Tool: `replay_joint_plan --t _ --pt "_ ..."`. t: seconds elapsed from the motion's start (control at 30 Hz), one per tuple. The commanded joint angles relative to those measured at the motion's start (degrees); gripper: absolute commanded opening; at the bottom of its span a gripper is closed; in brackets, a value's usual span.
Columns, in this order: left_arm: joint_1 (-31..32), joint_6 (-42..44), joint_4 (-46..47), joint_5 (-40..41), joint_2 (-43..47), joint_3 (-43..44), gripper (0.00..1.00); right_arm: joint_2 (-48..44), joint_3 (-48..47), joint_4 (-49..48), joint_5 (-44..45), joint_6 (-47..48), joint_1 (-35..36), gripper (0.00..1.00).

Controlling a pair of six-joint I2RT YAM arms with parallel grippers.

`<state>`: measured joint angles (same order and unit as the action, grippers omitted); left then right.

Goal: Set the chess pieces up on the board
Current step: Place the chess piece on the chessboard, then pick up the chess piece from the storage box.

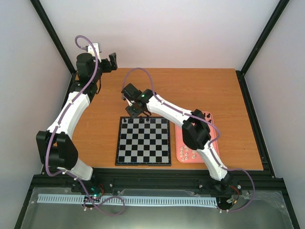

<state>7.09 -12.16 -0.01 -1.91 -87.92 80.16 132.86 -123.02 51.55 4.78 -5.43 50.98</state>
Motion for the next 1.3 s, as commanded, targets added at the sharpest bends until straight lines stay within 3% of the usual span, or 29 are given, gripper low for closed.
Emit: replay_joint_plan --t 0.0,0.3,0.47,0.73,1.27 --pt "0.0 0.7 0.3 0.1 -0.1 2.4 1.00 -6.3 6.3 -2.6 3.8 -1.4 -1.5 0.48" --pt "0.0 0.8 0.5 0.6 1.1 1.6 1.00 -23.3 31.2 -7.7 10.4 -6.9 -12.0 0.47" --pt "0.0 0.4 0.7 -0.5 0.5 1.7 1.00 -30.1 40.4 -8.8 12.8 -9.6 -18.5 0.45" --pt "0.0 0.4 0.7 -0.8 -0.2 2.2 1.00 -31.9 47.9 -9.8 12.3 -12.2 -28.8 0.43" --pt "0.0 0.1 0.0 -1.9 -2.1 3.6 1.00 -35.8 55.5 -13.5 11.8 -13.6 -38.4 0.38"
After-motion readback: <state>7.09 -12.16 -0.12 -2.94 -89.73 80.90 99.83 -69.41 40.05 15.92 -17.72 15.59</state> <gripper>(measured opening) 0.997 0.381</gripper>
